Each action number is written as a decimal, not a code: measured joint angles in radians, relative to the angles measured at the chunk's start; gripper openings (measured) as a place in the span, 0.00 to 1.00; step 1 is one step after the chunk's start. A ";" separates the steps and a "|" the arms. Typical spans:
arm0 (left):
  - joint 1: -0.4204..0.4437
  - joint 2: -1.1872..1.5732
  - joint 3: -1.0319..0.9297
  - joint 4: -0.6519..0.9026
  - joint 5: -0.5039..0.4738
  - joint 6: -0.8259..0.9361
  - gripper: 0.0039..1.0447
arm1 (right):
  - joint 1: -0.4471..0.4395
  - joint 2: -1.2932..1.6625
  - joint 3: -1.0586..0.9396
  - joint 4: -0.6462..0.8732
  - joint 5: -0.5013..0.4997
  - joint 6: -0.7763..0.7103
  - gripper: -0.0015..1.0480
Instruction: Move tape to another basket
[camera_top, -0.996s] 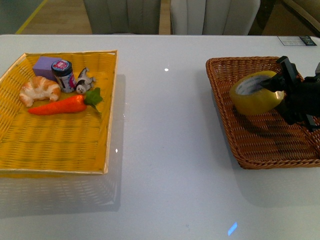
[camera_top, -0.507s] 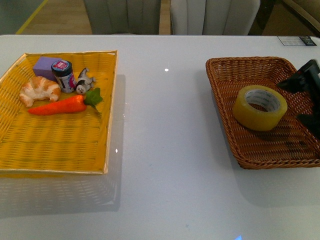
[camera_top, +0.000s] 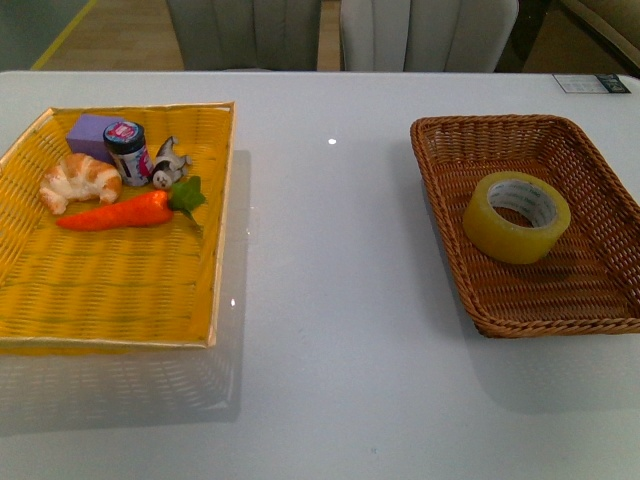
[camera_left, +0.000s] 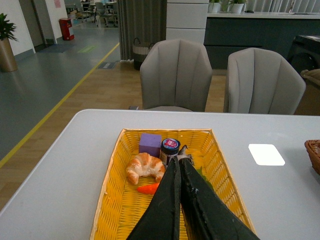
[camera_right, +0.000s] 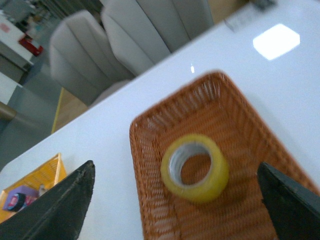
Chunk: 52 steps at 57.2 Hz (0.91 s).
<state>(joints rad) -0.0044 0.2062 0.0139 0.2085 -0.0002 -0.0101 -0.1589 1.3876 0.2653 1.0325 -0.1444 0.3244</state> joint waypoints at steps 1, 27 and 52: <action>0.000 -0.006 0.000 -0.004 0.000 0.000 0.01 | 0.005 -0.002 -0.019 0.039 0.002 -0.048 0.73; 0.001 -0.191 0.000 -0.209 0.000 0.000 0.01 | 0.134 -0.382 -0.204 -0.106 0.135 -0.315 0.02; 0.001 -0.191 0.000 -0.209 0.000 0.000 0.01 | 0.155 -0.735 -0.242 -0.399 0.144 -0.318 0.02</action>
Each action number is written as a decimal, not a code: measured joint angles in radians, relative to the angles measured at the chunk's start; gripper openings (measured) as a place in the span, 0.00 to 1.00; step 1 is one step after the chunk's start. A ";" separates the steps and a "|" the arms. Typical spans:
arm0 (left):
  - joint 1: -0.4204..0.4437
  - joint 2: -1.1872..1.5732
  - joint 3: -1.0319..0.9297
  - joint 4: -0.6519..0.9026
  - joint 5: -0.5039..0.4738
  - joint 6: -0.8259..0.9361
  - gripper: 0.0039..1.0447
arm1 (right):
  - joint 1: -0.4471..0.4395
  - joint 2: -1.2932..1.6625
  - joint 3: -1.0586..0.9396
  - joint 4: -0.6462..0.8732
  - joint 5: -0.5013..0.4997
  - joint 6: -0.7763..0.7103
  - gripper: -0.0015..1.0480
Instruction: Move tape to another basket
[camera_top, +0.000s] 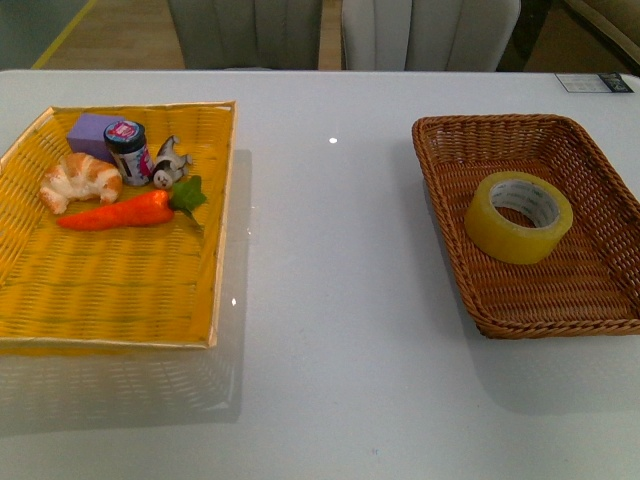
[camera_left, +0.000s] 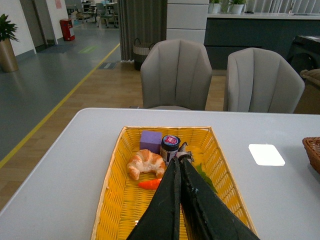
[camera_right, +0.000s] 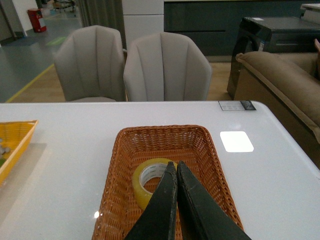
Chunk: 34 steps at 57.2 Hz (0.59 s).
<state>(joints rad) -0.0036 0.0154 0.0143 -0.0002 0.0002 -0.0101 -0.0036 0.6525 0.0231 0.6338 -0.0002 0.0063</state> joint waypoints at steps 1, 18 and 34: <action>0.000 0.000 0.000 0.000 0.000 0.000 0.01 | 0.000 -0.014 0.000 -0.012 0.000 0.000 0.02; 0.000 0.000 0.000 0.000 0.000 0.000 0.01 | 0.000 -0.206 0.000 -0.191 0.000 0.000 0.02; 0.000 0.000 0.000 0.000 0.000 0.000 0.01 | 0.000 -0.336 -0.001 -0.317 0.000 0.000 0.02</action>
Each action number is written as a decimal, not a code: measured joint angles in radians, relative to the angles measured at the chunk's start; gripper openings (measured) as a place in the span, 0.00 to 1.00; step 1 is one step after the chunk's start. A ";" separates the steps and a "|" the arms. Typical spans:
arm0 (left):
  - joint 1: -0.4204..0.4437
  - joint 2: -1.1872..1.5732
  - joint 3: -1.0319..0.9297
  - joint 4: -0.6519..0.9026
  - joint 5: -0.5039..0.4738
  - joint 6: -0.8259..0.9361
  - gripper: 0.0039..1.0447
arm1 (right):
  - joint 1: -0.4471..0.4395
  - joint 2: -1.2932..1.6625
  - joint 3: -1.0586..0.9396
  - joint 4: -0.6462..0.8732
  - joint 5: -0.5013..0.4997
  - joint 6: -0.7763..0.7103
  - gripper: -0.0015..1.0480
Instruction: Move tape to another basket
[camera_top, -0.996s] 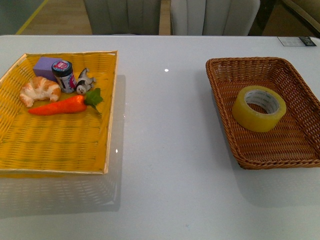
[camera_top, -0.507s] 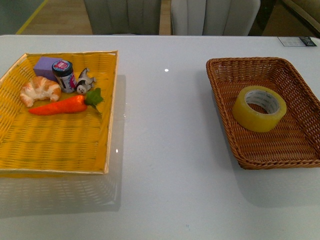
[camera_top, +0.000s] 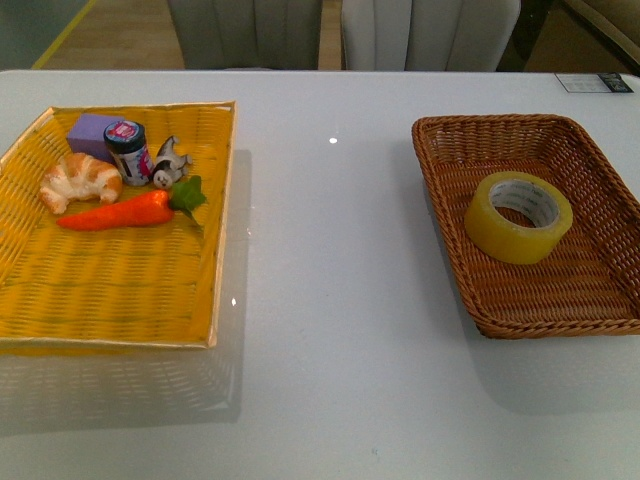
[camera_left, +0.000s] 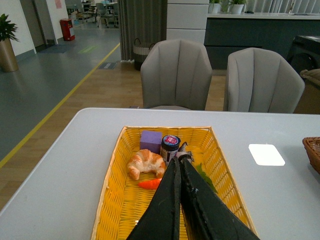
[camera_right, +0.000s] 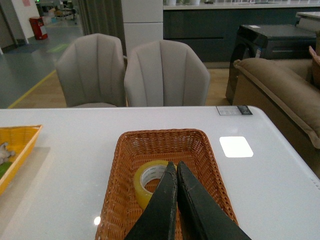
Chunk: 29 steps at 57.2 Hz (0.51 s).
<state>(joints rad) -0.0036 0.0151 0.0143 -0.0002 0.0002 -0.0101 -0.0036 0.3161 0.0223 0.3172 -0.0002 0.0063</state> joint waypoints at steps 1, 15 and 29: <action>0.000 0.000 0.000 0.000 0.000 0.000 0.01 | 0.000 -0.004 0.000 -0.004 0.000 0.000 0.02; 0.000 0.000 0.000 0.000 0.000 0.000 0.01 | 0.000 -0.088 0.000 -0.088 0.000 0.000 0.02; 0.000 0.000 0.000 0.000 0.000 0.000 0.01 | 0.000 -0.239 0.000 -0.274 -0.002 0.000 0.02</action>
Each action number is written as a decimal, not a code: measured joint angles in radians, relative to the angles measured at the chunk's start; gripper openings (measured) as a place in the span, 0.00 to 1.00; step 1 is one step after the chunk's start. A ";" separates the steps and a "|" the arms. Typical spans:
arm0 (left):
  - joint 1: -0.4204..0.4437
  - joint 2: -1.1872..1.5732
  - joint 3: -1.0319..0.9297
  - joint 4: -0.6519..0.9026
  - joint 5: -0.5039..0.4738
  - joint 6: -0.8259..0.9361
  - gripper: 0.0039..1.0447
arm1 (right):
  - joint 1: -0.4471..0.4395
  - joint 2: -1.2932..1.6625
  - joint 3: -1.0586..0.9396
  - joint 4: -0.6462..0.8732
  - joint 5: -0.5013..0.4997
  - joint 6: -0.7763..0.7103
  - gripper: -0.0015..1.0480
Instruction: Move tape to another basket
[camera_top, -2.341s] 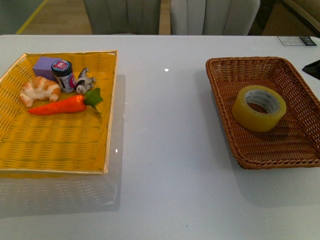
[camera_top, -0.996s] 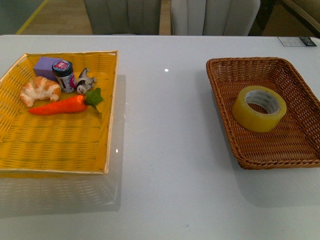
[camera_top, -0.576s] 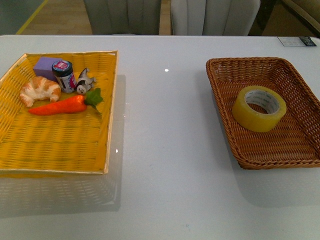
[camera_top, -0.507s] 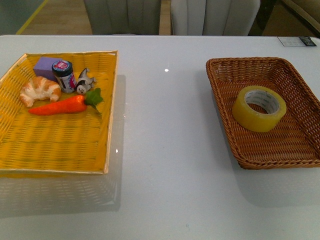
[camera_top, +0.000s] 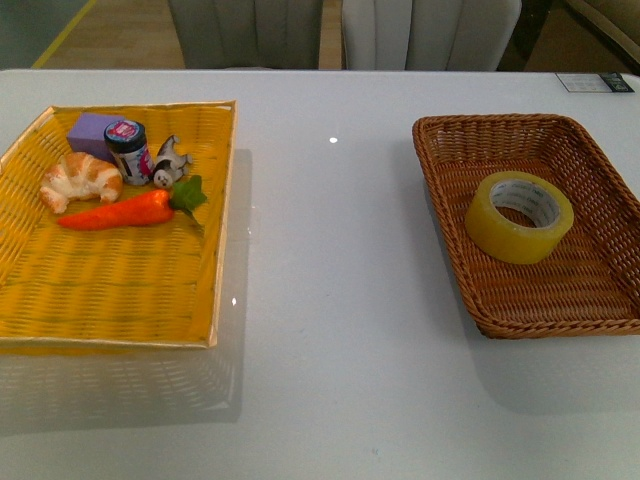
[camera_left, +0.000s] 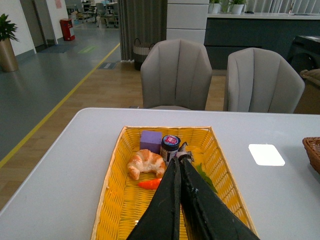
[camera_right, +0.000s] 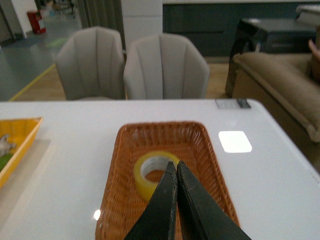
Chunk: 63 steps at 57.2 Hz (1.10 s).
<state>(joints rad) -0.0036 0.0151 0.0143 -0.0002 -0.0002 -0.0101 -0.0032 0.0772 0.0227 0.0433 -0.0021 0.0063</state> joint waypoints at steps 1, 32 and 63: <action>0.000 0.000 0.000 0.000 0.000 0.000 0.01 | 0.001 -0.024 0.000 -0.022 0.004 0.000 0.02; 0.000 0.000 0.000 0.000 0.000 0.000 0.35 | 0.001 -0.071 0.000 -0.042 0.002 -0.002 0.43; 0.000 0.000 0.000 0.000 0.000 0.002 0.92 | 0.001 -0.071 0.000 -0.042 0.002 -0.002 0.91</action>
<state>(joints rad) -0.0036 0.0151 0.0143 -0.0002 -0.0002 -0.0082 -0.0021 0.0059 0.0227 0.0017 0.0002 0.0048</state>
